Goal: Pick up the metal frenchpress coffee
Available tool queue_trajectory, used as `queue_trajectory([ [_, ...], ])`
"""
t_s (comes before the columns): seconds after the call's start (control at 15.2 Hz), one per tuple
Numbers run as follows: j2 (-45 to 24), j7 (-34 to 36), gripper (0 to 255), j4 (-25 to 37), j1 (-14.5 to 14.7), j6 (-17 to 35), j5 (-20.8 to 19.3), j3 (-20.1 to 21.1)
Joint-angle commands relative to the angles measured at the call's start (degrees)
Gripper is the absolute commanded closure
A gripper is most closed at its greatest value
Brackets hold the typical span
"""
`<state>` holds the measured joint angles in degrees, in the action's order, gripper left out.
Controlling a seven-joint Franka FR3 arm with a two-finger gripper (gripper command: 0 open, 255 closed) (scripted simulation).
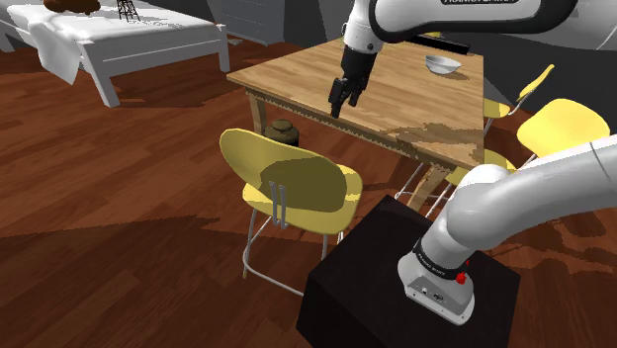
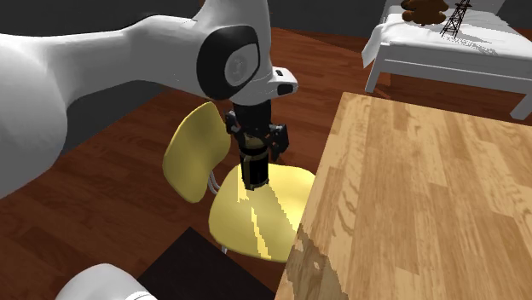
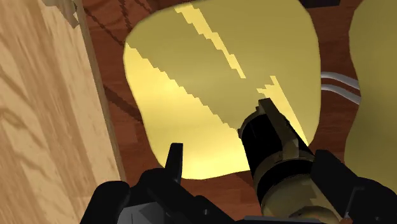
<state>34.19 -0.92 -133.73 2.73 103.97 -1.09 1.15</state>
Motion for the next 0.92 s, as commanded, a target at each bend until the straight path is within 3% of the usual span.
queue_trajectory([
  [0.0,-3.1,-1.1,0,0.1,1.2,2.3,0.4,0.7],
  [0.53,-15.9,-5.7,0,1.3,5.7,10.8,1.7,3.8],
  [0.86,-17.7,-5.8,0,-0.8,5.9,14.5,1.7,4.1],
])
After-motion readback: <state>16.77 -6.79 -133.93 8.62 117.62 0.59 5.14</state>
